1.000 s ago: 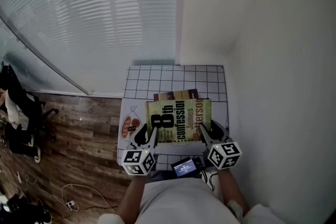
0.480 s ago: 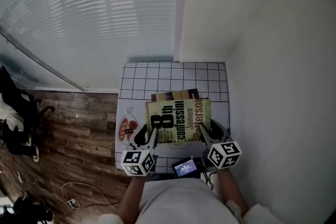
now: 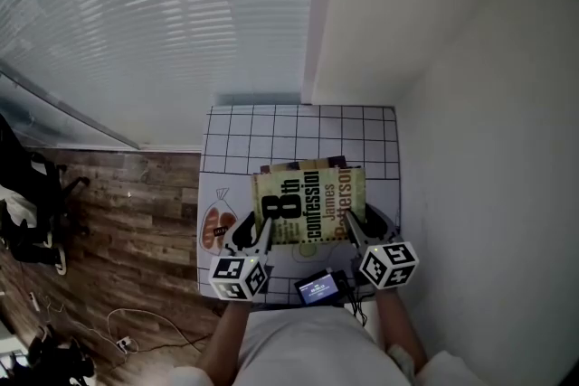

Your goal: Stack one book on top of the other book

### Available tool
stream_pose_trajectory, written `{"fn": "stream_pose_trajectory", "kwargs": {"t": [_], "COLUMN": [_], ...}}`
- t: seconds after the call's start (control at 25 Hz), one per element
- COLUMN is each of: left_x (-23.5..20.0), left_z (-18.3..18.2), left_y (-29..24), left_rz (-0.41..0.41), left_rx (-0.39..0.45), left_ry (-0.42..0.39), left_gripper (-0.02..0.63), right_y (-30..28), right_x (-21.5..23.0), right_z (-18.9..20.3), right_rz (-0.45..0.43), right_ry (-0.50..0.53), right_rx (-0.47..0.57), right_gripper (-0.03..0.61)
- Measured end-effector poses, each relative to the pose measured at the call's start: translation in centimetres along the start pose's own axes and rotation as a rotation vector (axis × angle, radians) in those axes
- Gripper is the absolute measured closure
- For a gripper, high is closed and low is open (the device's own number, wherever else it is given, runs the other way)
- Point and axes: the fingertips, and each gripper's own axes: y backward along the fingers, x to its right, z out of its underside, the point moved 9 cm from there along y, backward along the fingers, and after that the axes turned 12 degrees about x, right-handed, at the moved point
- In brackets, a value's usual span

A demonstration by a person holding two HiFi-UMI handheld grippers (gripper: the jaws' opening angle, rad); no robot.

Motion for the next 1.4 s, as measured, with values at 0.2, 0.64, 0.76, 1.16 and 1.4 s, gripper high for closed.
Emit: {"fn": "stream_pose_trajectory", "kwargs": {"t": [0.2, 0.64, 0.76, 1.16, 1.4], "left_x": [-0.7, -2.1, -2.4, -3.5, -3.9], "left_z": [0.3, 0.9, 1.2, 2.7, 3.8], "left_y": [-1.3, -3.4, -4.0, -5.8, -6.6], "left_rz": [0.000, 0.002, 0.007, 0.004, 0.010], "left_rx": [-0.018, -0.061, -0.077, -0.135, -0.187], "left_ry": [0.013, 0.025, 0.029, 0.027, 0.019], "left_gripper": [0.460, 0.460, 0.460, 0.460, 0.460], "right_y": [-1.4, -3.9, -4.4, -6.6, -7.4], "right_x": [0.5, 1.5, 1.9, 3.2, 3.9], "right_z": [0.0, 0.5, 0.9, 2.2, 3.0], "right_rz": [0.009, 0.022, 0.024, 0.036, 0.049], "right_ry": [-0.003, -0.010, -0.011, -0.014, 0.012], "right_rx": [-0.017, -0.056, -0.068, -0.121, -0.152], "right_gripper": [0.394, 0.394, 0.394, 0.393, 0.390]}}
